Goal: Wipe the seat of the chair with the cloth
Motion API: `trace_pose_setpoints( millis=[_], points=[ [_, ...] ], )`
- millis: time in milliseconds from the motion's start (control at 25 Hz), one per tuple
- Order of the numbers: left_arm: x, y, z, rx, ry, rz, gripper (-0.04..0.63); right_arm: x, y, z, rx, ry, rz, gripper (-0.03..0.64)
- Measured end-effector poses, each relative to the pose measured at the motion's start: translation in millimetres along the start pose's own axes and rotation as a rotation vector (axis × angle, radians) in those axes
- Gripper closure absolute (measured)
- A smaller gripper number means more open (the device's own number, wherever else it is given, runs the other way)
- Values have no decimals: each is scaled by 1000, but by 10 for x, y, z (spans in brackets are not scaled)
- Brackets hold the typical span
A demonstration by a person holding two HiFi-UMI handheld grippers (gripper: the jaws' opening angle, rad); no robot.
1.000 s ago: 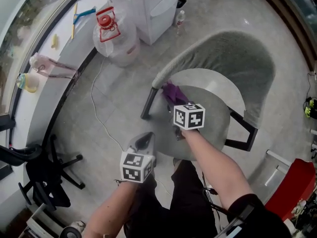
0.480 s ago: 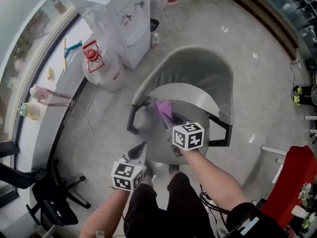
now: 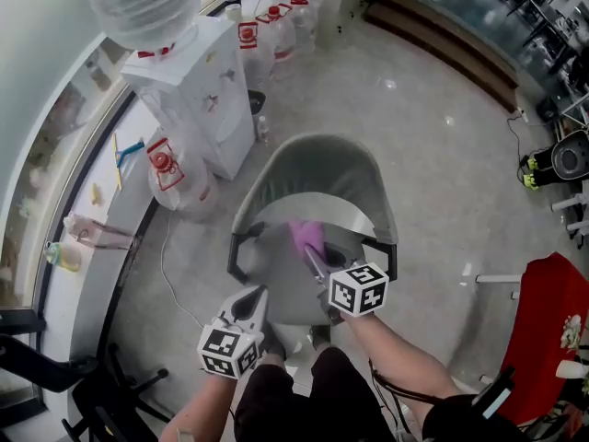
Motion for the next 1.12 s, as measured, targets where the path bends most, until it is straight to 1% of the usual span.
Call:
trace_pose_setpoints(
  millis=[120, 280, 440, 640, 720, 840, 1000, 1120],
  points=[
    [-280, 74, -99, -5, -23, -37, 591, -267, 271, 163, -18, 27, -58, 572],
    [-708, 280, -274, 20, -48, -120, 591, -652, 646, 386, -35, 49, -128, 572],
    [-1091, 522, -406, 21, -86, -186, 591, -957, 983, 591, -47, 111, -172, 572],
    [-1479, 788, -546, 8, -150, -255, 591, -1292, 1288, 773, -74, 131, -234, 572],
    [-1608, 875, -593, 3, -156, -273, 591, -1458, 1390, 832, -74, 145, -265, 572],
    [-1777, 974, -736, 19, -155, -295, 591, -1656, 1568, 904, -59, 183, -301, 572],
    [-1970, 1085, -852, -29, -161, -325, 591, -1779, 1769, 1001, -51, 253, -322, 572],
    [-2158, 1176, -902, -40, -150, -366, 591, -1841, 1909, 1078, -46, 290, -332, 572]
  ],
)
Point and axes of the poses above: the fingertips, and each gripper's own axes: y backward along the fingers, z to its left, x out of its underside, the point moved 1 cm from there along y, backward along the fingers, and after that the axes turned 6 degrees about -z, right-handed, at the moved point
